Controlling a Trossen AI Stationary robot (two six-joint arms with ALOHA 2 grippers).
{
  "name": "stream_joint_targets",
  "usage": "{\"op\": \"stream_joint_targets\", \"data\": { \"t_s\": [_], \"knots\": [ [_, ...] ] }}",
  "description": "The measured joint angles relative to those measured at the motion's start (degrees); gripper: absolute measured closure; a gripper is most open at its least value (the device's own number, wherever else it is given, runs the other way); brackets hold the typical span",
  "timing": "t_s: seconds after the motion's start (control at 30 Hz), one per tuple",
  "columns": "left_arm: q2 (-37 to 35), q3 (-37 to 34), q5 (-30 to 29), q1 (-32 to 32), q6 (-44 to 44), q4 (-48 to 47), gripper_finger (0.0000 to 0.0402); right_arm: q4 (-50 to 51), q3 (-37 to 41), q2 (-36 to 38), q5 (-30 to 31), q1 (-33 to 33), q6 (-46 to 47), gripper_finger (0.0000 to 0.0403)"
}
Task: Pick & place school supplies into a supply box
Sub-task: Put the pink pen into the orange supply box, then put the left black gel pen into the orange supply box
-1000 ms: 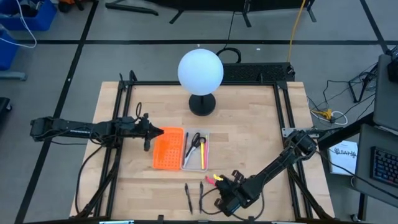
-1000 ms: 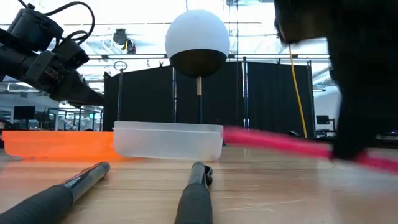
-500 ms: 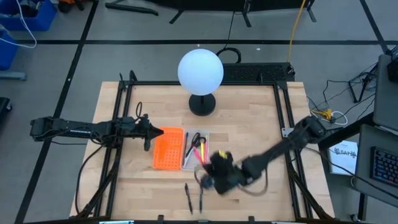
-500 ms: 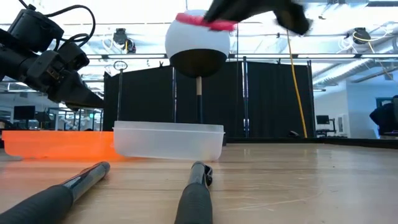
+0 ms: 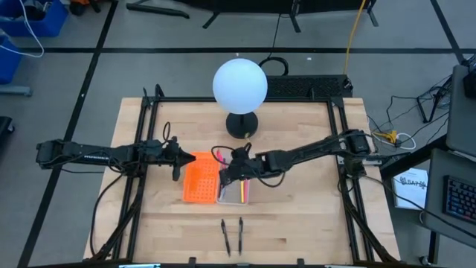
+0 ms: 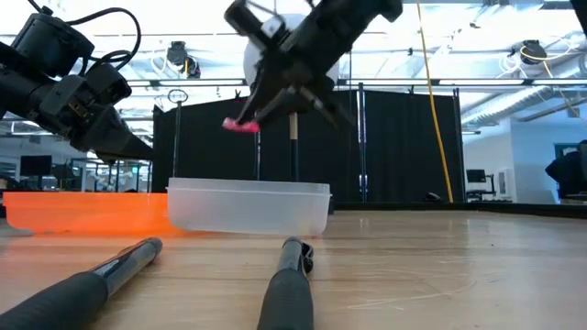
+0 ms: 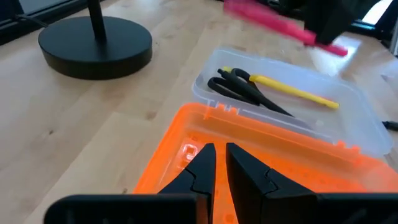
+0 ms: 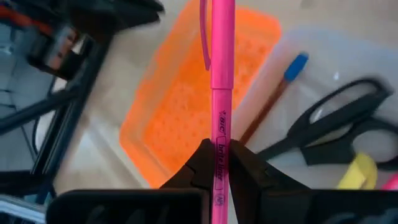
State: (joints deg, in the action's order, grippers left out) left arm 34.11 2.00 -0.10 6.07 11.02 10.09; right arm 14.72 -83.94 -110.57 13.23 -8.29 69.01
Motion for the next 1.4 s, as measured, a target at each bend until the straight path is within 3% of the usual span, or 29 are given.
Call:
{"op": "stream_joint_targets", "data": {
  "t_s": [0.23,0.7,1.07,1.4],
  "knots": [
    [0.0,0.0,0.0,0.0,-0.3,-1.3,0.0357,0.1,0.0,-4.1,-2.9,0.4,6.2,0.0384],
    [0.0,0.0,0.0,0.0,-0.3,-0.6,0.0357,1.2,-0.1,-6.5,4.5,-3.1,11.3,0.0384],
    [-0.1,0.0,0.0,0.0,-0.2,0.1,0.0357,-0.4,0.0,-10.6,3.0,-3.0,11.9,0.0384],
    [-0.1,0.0,0.0,0.0,-0.3,0.0,0.0357,-0.7,0.0,-9.5,3.0,-2.5,9.0,0.0293]
  ]
}}
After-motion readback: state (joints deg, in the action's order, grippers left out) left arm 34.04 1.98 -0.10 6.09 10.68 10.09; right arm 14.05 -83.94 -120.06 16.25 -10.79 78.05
